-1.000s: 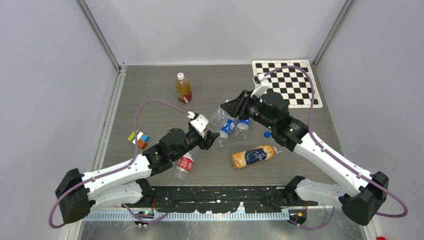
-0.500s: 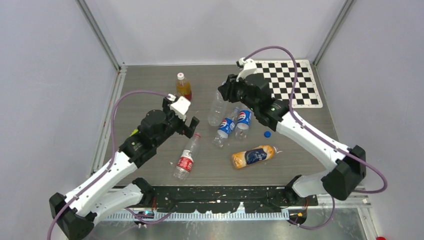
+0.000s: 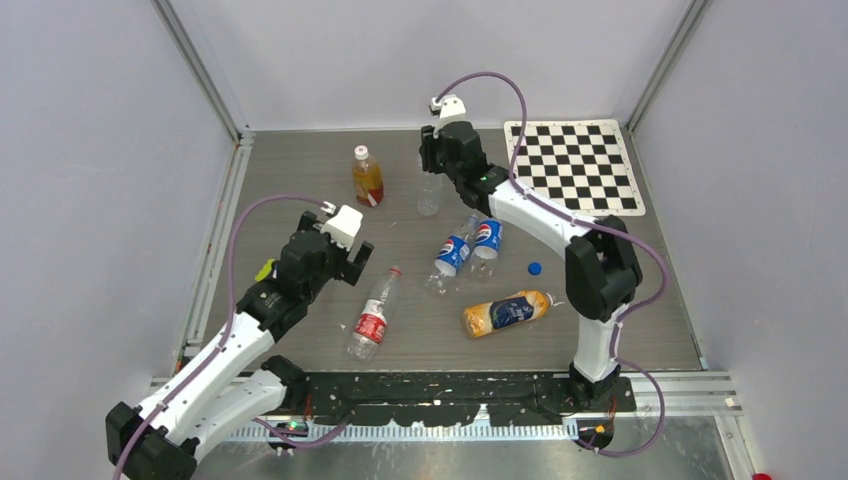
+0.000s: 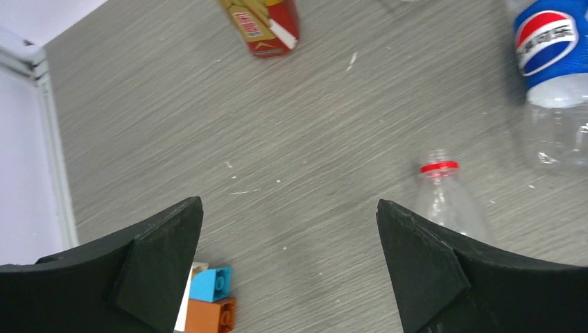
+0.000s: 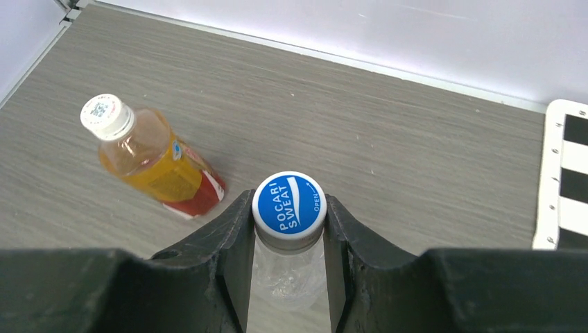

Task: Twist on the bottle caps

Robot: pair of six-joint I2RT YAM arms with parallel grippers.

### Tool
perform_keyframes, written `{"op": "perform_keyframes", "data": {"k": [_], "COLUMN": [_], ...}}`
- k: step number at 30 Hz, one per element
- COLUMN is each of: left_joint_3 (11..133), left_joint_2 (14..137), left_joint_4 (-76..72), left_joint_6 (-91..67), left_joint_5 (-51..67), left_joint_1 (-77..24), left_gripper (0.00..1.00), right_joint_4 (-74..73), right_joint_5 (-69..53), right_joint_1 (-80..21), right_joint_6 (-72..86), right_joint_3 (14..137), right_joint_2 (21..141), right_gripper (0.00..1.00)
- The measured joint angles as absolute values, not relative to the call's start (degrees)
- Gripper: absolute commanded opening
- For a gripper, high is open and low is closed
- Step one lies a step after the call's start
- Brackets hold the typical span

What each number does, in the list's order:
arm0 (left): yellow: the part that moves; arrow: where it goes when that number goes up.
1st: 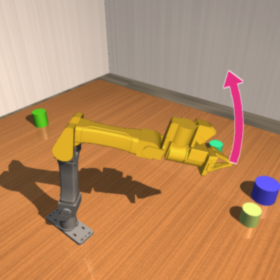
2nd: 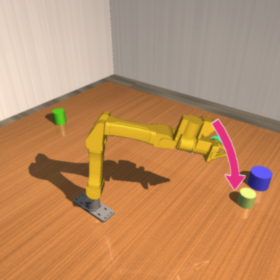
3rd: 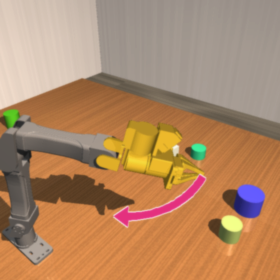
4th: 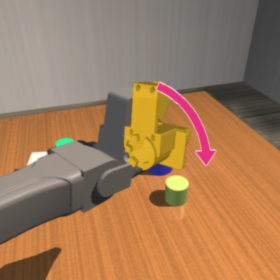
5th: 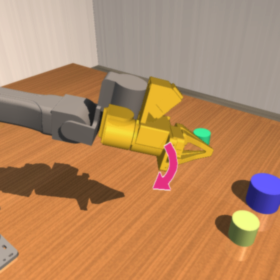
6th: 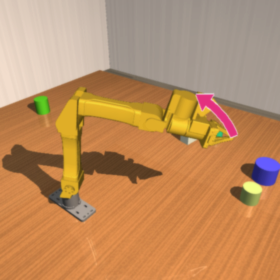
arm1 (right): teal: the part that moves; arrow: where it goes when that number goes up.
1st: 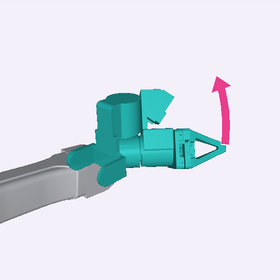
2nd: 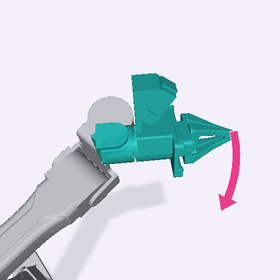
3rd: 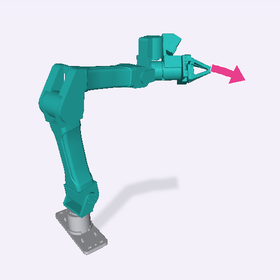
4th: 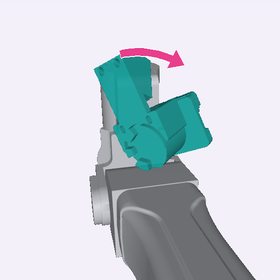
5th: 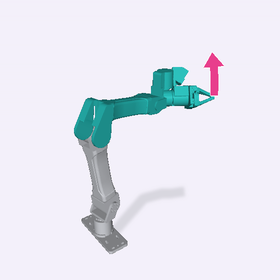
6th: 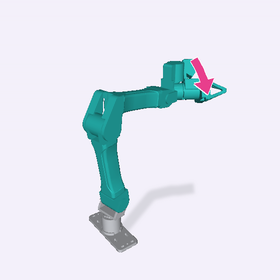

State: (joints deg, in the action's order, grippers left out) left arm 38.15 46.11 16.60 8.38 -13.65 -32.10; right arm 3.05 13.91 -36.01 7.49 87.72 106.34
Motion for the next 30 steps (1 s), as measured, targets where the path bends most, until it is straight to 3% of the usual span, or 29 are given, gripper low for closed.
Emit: {"op": "perform_keyframes", "data": {"k": [14,21,26,30], "left_joint_3": [35.68,34.57,34.26,34.02], "left_joint_2": [42.70,42.09,41.98,41.93], "left_joint_4": [13.06,12.03,11.09,10.39], "left_joint_6": [11.11,11.62,12.36,12.56], "left_joint_5": [-21.52,-21.91,-21.89,-21.85], "left_joint_1": [-31.86,-31.86,-31.86,-31.86], "left_gripper": [1.00,1.00,1.00,1.00], "right_joint_4": [7.75,8.01,7.97,7.94], "right_joint_5": [11.97,10.41,9.82,9.41], "right_joint_1": [-35.94,-36.36,-37.04,-37.32], "right_joint_6": [6.02,4.12,3.01,2.59], "right_joint_3": [96.82,96.95,96.95,96.95], "right_joint_2": [118.52,118.67,118.67,118.67], "right_gripper": [0.01,0.08,0.31,0.42]}}
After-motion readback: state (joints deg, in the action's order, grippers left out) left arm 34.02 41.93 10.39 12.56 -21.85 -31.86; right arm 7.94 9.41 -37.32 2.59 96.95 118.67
